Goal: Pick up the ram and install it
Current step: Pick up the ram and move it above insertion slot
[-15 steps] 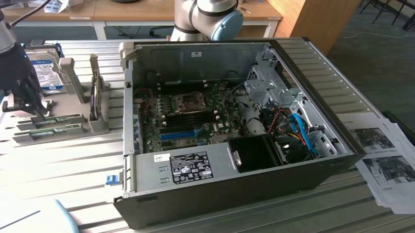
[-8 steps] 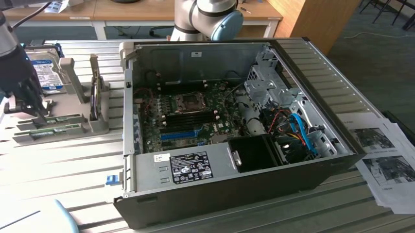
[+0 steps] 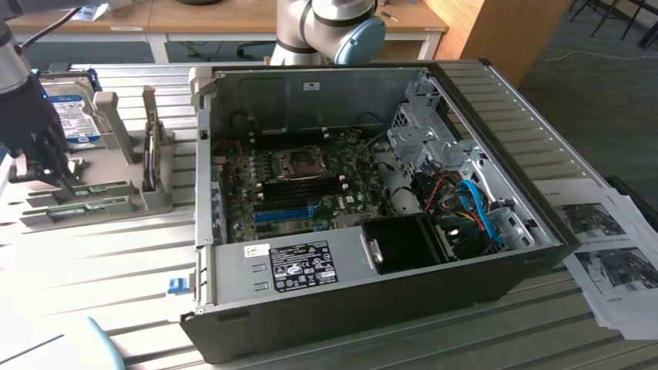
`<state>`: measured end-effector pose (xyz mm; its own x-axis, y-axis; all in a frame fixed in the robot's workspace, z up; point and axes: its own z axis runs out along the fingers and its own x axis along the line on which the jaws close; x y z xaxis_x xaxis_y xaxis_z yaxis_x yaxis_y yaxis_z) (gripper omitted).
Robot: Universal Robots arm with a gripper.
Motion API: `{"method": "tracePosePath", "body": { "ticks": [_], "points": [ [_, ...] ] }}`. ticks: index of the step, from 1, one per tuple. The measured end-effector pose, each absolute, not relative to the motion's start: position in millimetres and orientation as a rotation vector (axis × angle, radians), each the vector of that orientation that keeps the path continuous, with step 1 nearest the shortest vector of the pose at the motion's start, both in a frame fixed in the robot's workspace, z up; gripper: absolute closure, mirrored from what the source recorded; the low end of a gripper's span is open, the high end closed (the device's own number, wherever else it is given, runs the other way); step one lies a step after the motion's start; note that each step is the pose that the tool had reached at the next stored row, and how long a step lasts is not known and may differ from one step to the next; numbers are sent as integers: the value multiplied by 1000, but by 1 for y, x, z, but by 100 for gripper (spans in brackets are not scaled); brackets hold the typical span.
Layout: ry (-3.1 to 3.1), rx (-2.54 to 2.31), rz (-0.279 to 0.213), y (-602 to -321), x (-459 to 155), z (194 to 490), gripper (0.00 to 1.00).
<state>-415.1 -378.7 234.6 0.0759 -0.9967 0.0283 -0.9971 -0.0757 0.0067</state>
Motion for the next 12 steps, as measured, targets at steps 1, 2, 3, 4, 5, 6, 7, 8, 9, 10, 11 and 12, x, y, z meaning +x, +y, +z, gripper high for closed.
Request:
{"method": "tracePosePath", "body": {
  "ticks": [1,2,3,4,5,6,7,8,9,10,11,12],
  "points": [
    [-2119,2286,25,-379,-415,234,71],
    [-2119,2286,25,-379,-415,233,71],
    [-2119,2286,25,-379,-415,233,71],
    [-2119,2286,25,-379,-415,232,71],
    [-2119,2286,25,-379,-415,232,71],
    [-2119,2286,25,-379,-415,231,71],
    [-2119,2286,25,-379,-415,231,71],
    [-2119,2286,25,-379,-415,230,71],
    [-2119,2286,25,-379,-415,229,71],
    [-2119,2286,25,-379,-415,229,71],
    [-2119,2286,25,-379,-415,228,71],
    [-2119,2286,25,-379,-415,227,71]
  ]
}}
